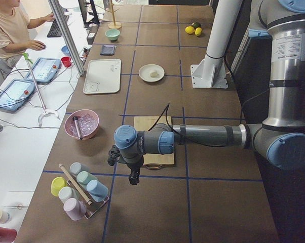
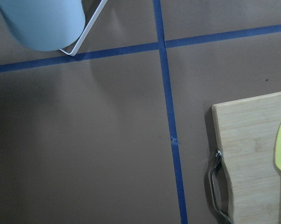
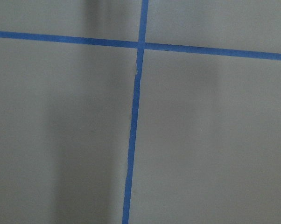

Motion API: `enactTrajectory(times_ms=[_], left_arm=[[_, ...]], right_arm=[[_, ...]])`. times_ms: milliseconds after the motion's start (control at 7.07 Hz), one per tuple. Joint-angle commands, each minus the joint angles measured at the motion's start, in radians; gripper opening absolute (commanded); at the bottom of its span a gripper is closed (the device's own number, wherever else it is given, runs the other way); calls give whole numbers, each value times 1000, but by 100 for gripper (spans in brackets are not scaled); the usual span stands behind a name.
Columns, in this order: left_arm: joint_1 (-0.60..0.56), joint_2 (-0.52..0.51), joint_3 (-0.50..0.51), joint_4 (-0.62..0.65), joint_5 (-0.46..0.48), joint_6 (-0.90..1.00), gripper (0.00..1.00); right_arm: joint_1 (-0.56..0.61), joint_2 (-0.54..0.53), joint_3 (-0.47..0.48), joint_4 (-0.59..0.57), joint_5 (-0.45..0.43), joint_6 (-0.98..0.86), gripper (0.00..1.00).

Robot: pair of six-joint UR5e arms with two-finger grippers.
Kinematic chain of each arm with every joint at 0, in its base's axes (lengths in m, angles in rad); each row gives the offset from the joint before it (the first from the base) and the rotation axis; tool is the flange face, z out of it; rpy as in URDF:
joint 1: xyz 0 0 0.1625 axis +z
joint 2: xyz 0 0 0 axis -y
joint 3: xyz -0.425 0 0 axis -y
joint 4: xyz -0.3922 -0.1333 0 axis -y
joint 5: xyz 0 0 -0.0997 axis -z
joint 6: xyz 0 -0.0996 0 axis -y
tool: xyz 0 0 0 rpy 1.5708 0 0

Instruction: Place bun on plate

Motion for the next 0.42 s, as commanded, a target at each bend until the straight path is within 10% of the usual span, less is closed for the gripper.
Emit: enactTrajectory(times_ms=[0,283], left_arm=[[0,2,1,0,0,0,100],[0,13,5,0,0,1,100]], right_arm=[[0,0,0,0,0,0,99],[0,2,-6,0,-3,-2,99]])
